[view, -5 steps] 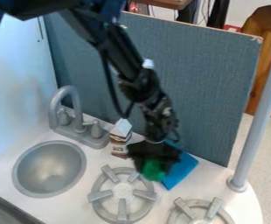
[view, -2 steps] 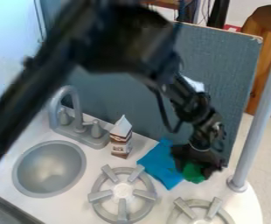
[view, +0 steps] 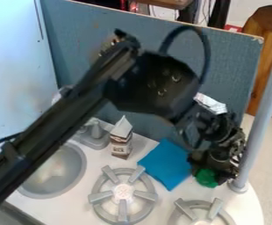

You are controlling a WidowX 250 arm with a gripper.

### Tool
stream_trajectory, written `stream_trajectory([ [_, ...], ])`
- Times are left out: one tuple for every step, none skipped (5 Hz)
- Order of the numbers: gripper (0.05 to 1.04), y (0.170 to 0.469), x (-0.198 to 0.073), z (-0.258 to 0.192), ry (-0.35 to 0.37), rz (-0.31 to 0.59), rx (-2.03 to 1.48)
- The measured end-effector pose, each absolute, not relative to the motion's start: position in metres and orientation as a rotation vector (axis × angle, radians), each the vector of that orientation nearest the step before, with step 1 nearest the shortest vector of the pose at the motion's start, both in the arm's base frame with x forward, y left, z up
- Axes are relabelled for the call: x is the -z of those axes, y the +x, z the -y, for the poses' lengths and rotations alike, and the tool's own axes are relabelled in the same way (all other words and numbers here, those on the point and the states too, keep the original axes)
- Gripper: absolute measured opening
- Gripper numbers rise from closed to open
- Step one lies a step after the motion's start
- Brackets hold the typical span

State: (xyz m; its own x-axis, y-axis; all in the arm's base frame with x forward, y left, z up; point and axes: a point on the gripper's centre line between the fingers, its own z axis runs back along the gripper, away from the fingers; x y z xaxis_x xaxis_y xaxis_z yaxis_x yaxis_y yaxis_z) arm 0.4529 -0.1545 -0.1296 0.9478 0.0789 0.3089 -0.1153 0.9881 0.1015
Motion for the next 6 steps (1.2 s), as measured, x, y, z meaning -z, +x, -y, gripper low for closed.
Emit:
stream_trajectory([
  [0.895, 0.455, 0.129, 0.154, 0.135, 0.326, -0.119],
  [1.01, 0.444, 0.136, 0.149, 0.147, 0.302, -0.15],
  [1.005, 0.43, 0.132, 0.146, 0.133, 0.291, -0.135],
  [1.003, 0.426, 0.117, 0.15, 0.087, 0.308, -0.145],
  [1.003, 0.42, 0.078, 0.155, 0.01, 0.371, -0.112],
  [1.003, 0.399, 0.027, 0.155, -0.072, 0.407, -0.047],
])
